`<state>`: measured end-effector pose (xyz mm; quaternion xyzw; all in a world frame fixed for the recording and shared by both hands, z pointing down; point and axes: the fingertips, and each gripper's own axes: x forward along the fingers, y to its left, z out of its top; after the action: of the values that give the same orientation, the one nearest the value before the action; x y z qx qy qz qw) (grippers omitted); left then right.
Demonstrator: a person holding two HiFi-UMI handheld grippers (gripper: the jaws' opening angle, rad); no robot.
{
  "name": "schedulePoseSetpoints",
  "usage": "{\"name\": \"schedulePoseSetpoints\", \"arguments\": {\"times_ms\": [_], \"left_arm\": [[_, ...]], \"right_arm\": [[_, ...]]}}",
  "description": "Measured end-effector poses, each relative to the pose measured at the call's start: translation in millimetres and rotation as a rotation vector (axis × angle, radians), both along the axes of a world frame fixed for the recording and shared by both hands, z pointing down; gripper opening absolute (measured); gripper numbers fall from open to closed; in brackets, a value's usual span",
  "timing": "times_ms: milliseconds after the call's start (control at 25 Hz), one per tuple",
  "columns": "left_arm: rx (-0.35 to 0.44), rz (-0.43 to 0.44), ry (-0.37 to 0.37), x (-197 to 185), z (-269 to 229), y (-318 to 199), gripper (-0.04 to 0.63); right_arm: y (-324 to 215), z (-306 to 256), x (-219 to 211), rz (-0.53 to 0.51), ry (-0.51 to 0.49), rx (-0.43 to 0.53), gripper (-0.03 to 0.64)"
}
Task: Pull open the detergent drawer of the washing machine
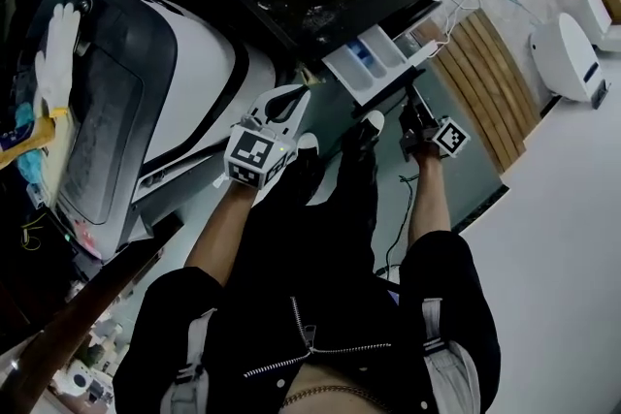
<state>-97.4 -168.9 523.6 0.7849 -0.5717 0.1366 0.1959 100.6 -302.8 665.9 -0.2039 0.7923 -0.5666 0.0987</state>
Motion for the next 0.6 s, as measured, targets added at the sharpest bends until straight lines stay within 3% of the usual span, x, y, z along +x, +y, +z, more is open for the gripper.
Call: {"name": "schedulePoseSetpoints", "arguments": {"times_ms": [80,280,440,600], "left_arm": [[0.018,0.017,-0.003,0,-7,-1,0.021],[0.056,0.053,-0.007,1,-22,-1,0.021],[0.09,0.077,-0.016,-2,-36,-2,0.021],[0.123,0.094,-0.014,-3,-48,-3,0.021]], "right_arm": [[6,-11,-3,-0.003,0.098,0.047,0.005],[17,-29,2,-0.02,0.453,0.233,0.005],[23,-53,8,0.067,0.676,0.363,0.005],[34,-91,10,0.146,0.762,0.465,0.005]]}}
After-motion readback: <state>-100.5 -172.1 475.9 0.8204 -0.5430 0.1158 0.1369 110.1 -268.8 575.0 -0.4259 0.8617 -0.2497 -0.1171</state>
